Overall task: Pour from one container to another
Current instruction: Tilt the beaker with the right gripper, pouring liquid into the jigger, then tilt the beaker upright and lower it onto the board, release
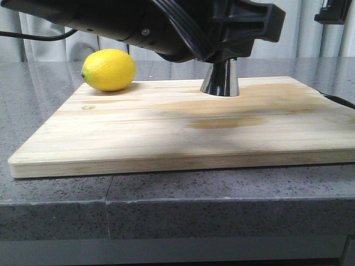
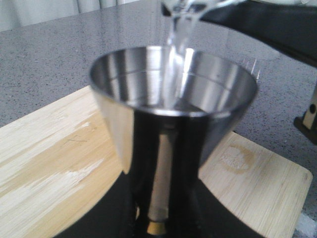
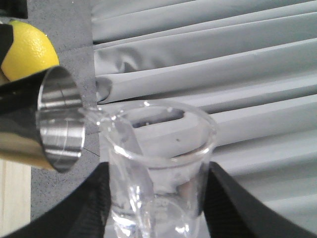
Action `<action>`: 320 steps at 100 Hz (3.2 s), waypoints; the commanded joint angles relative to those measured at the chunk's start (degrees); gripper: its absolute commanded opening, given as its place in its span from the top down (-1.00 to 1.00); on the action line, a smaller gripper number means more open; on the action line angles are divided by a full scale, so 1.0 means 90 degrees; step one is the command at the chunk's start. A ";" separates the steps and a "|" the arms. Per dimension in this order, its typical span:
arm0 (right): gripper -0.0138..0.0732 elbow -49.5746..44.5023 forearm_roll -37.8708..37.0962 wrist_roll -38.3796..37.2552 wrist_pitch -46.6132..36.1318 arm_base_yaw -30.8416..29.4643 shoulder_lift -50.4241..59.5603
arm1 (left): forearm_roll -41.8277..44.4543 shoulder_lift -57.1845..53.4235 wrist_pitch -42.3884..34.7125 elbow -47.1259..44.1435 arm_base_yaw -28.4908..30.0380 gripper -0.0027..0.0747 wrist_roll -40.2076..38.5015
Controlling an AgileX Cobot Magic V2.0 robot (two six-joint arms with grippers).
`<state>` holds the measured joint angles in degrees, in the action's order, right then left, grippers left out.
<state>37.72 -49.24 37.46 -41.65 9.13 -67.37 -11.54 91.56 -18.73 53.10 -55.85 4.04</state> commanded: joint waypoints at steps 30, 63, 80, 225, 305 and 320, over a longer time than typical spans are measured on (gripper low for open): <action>0.14 0.0223 0.0235 0.0393 -0.0481 -0.0017 0.0183 | 0.0015 -0.0253 -0.0535 0.0168 -0.0043 0.98 -0.0051; 0.14 0.0223 0.0235 0.0393 -0.0481 -0.0017 0.0183 | 0.0015 -0.0253 -0.0535 0.0168 -0.0043 0.98 -0.0051; 0.14 0.0223 0.0235 0.0195 -0.0357 -0.0017 0.0183 | 0.0015 -0.0253 -0.0535 0.0168 -0.0043 0.98 -0.0051; 0.14 0.0212 0.4344 -0.4200 -0.1257 -0.0017 -0.2936 | 0.0015 -0.0253 -0.1010 0.0168 -0.0043 0.98 -0.0051; 0.01 0.0212 0.4301 -0.4306 -0.1683 -0.0017 -0.3608 | 0.0015 -0.0253 -0.1050 0.0168 -0.0043 0.98 -0.0051; -0.38 0.0212 0.4301 -0.4306 -0.1683 -0.0017 -0.3608 | 0.0015 -0.0253 -0.1050 0.0168 -0.0043 0.98 -0.0051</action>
<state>38.43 -10.50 -1.30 -52.95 9.13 -101.87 -11.54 91.56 -22.50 53.09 -55.85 4.04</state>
